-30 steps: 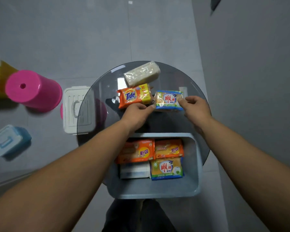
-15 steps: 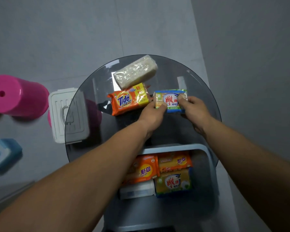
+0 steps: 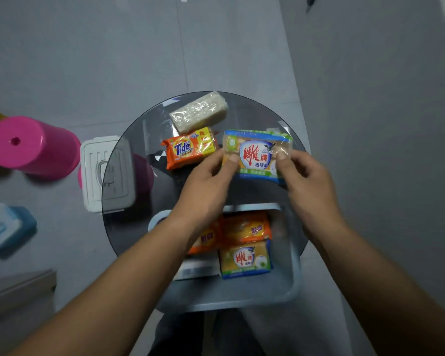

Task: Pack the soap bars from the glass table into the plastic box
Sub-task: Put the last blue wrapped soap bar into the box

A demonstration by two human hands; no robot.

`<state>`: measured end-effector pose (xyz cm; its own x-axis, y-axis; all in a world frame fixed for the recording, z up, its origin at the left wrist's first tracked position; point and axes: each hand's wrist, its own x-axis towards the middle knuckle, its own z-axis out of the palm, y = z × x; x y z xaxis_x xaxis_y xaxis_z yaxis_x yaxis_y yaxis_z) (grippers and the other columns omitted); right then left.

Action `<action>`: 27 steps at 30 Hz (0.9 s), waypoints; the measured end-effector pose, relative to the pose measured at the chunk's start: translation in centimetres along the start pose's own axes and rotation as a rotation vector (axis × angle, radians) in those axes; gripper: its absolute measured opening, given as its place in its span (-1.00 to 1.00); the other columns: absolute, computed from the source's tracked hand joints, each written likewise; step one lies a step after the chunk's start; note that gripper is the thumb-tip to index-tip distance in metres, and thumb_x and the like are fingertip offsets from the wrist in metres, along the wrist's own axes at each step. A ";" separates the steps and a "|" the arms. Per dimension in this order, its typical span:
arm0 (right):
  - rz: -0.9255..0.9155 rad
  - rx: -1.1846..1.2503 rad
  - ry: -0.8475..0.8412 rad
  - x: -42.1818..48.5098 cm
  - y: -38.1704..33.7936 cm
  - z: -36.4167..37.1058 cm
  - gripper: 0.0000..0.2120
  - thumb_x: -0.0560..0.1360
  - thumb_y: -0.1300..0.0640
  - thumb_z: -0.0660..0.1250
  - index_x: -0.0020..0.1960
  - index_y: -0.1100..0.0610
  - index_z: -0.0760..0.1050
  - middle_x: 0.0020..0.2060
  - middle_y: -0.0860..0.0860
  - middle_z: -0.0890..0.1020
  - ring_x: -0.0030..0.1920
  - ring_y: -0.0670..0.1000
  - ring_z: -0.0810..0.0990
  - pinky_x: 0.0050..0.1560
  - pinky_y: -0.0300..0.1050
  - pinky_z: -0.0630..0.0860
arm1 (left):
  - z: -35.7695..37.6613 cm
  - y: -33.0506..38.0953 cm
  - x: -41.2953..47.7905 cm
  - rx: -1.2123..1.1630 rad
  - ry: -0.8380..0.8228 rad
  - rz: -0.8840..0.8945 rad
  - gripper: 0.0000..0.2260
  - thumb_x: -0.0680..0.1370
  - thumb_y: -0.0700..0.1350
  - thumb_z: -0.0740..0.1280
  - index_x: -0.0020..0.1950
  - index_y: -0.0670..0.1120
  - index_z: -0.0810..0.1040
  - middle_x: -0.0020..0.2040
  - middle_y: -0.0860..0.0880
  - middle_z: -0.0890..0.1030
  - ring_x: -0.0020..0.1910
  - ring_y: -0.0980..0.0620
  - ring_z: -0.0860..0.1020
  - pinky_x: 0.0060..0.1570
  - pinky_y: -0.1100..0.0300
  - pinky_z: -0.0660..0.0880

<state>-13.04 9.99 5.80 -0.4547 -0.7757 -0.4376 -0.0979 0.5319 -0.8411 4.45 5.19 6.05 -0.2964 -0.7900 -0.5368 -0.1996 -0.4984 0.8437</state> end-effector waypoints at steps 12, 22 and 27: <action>0.132 -0.073 -0.107 -12.6 4.5 -1.5 -0.83 0.60 -0.18 0.20 -0.03 -0.24 0.56 0.15 -0.03 0.60 0.04 -0.13 0.65 -0.04 -0.22 0.61 | 2.0 -6.6 -12.7 -0.034 0.088 -0.140 -0.79 0.66 0.04 0.27 0.21 0.12 0.67 0.09 0.21 0.73 0.09 0.25 0.66 0.09 0.26 0.60; 0.240 -0.174 -0.109 -11.9 7.8 -1.0 -0.63 0.63 -0.22 0.09 0.09 -0.08 0.60 -0.02 -0.12 0.68 -0.06 -0.19 0.64 -0.26 -0.34 0.50 | 3.5 -9.4 -9.9 -0.003 0.063 -0.276 -0.75 0.69 0.05 0.20 0.10 0.07 0.68 0.05 0.09 0.72 0.09 0.07 0.65 0.14 0.07 0.58; 0.216 -0.310 -0.139 -10.6 7.4 -0.8 -0.61 0.63 -0.24 0.02 0.01 -0.08 0.55 -0.06 -0.09 0.66 -0.05 -0.10 0.62 -0.11 -0.10 0.55 | 3.7 -9.8 -9.0 0.084 0.051 -0.281 -0.80 0.69 0.04 0.18 0.16 0.16 0.59 -0.01 0.21 0.63 -0.02 0.22 0.56 -0.17 0.27 0.46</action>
<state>-9.60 22.45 4.43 -0.3720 -0.6624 -0.6502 -0.2859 0.7482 -0.5987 5.62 18.54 2.58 -0.1714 -0.6432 -0.7463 -0.3441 -0.6707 0.6571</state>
